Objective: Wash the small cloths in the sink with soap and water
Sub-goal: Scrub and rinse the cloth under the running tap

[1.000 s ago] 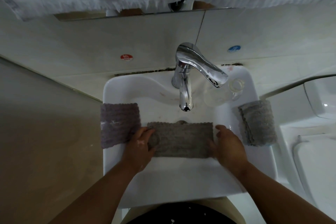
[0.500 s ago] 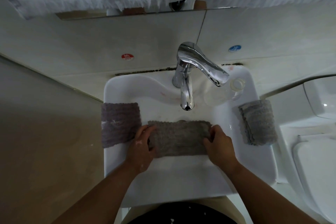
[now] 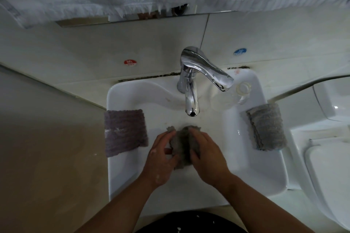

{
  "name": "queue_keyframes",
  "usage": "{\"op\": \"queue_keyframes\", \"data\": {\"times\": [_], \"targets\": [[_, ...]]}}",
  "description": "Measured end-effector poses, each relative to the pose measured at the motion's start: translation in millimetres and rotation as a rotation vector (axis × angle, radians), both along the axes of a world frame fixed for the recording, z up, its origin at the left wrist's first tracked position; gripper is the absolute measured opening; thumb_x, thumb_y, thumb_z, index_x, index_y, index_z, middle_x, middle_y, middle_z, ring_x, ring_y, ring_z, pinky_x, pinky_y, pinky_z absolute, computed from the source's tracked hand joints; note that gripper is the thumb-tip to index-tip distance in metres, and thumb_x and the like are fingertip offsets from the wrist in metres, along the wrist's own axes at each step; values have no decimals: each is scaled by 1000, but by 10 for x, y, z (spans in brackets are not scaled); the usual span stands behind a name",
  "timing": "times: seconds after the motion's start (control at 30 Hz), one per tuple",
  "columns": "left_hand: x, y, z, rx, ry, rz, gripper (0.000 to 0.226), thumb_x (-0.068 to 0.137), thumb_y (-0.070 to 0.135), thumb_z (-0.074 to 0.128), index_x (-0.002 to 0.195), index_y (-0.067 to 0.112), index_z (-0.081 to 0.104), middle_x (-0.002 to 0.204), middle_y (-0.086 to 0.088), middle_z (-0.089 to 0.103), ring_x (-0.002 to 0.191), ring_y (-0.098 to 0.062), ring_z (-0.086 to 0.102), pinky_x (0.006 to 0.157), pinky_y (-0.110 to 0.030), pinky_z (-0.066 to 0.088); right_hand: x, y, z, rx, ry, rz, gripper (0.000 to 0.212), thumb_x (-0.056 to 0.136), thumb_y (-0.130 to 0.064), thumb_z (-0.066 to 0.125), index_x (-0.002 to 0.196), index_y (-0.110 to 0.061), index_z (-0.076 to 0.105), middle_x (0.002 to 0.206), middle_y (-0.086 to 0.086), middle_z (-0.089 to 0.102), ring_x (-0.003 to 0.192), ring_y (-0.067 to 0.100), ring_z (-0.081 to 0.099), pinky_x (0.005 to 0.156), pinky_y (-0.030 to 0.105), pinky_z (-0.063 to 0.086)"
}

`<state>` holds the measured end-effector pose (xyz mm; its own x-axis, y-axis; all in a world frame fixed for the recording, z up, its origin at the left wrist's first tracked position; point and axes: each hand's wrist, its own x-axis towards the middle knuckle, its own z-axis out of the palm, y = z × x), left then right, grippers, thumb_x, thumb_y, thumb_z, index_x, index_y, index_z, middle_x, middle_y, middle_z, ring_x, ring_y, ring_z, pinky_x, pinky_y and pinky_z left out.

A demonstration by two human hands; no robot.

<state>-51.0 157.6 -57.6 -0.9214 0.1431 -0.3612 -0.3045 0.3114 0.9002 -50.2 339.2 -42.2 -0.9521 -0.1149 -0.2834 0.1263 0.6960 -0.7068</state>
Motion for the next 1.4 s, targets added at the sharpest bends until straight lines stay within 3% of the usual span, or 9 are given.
{"op": "queue_keyframes", "data": {"times": [0.1,0.33,0.43,0.57,0.63,0.8,1.03,1.27,1.4], "targets": [[-21,60,53,30,-34,20,59,88,10,73,141,27,52,144,12,46,109,-10,66,86,-27,58,7,-138,42,-131,-53,22,81,84,-11,62,157,-29,30,153,-4,46,135,12,49,109,17,38],[-81,89,129,-44,-20,63,66,78,52,78,136,30,54,133,16,52,113,-3,61,89,-19,53,56,-193,205,-277,-87,199,97,80,-30,56,155,-47,-3,146,-27,38,125,-14,43,96,7,38],[-86,93,114,-39,-31,73,50,87,25,76,130,36,54,134,14,53,112,-8,63,89,-27,57,50,-80,232,-432,-134,162,91,87,-14,64,159,-36,13,144,-36,38,106,-19,54,88,8,43],[-111,103,196,80,-167,131,51,93,1,59,130,36,56,133,8,61,102,-13,70,79,-31,61,-9,54,143,-393,-95,-261,45,96,-18,61,131,-42,47,121,-15,65,92,3,65,74,23,55],[-121,108,272,177,-214,135,52,95,-3,56,133,32,55,129,6,65,99,-16,72,78,-34,62,-77,79,77,-408,-321,-458,27,98,-42,58,124,-37,52,125,-4,66,99,4,64,91,33,55],[-160,120,382,249,-228,92,58,94,-8,52,133,35,54,128,15,63,95,-19,73,73,-30,59,-195,90,32,-949,-953,-709,59,98,-60,47,121,-11,71,118,14,73,111,34,69,102,55,50],[-133,12,217,141,-362,149,71,92,-5,60,148,34,37,129,6,57,97,-10,70,79,-34,60,-126,26,117,-640,-350,-574,15,98,-31,63,107,-21,67,103,-4,74,98,16,71,86,41,60],[-183,138,364,314,-519,252,15,97,13,61,111,14,64,108,-5,73,92,-20,71,69,-34,56,-69,64,371,-451,-197,-438,11,100,-32,58,109,-26,61,99,-9,70,89,1,67,73,17,53],[-210,283,432,45,-273,172,22,102,39,51,91,21,53,85,-1,65,79,-16,62,74,-40,51,-25,123,473,-377,-160,-469,7,101,-32,56,104,-27,60,94,-9,68,84,-3,64,68,10,47]]}}
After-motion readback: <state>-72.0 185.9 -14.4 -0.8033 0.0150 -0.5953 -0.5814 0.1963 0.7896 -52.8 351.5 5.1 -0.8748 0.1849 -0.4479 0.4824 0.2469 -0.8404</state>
